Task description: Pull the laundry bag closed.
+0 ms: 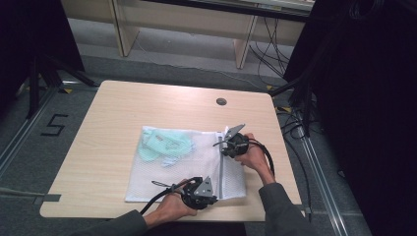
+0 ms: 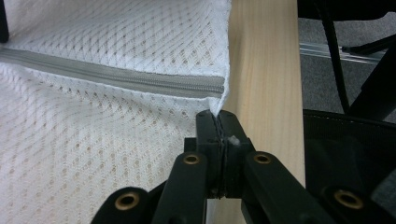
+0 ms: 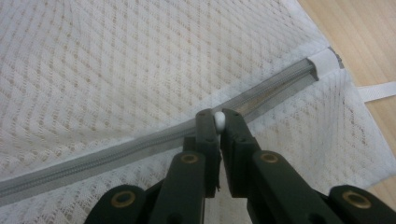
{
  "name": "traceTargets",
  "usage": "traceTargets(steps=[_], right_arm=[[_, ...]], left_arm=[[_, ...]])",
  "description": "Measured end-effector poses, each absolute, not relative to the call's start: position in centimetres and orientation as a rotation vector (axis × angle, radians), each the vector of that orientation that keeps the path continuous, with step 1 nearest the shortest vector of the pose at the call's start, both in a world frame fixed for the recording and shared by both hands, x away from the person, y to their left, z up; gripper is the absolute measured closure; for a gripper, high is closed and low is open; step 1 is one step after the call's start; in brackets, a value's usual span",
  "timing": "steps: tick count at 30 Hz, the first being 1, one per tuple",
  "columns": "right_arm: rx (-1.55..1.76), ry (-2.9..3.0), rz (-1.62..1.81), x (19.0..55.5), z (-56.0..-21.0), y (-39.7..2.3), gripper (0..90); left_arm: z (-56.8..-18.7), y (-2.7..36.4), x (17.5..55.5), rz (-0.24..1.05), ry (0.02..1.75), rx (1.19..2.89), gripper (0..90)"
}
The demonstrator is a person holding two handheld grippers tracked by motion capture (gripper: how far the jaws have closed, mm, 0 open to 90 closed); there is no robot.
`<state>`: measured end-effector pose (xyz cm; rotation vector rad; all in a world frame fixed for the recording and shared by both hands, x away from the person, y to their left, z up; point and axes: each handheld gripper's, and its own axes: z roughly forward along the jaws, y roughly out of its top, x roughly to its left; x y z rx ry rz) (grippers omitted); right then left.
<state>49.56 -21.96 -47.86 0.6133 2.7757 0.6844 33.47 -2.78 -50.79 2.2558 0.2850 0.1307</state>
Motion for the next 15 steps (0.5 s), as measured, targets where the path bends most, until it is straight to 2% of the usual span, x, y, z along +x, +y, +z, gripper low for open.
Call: traceTargets(steps=[15], right_arm=[[0.601,2.747,0.715,50.54,-48.11,-22.12,86.7]], left_arm=[[-50.75,-2.78,33.33,0.115,0.292,2.241,88.7]])
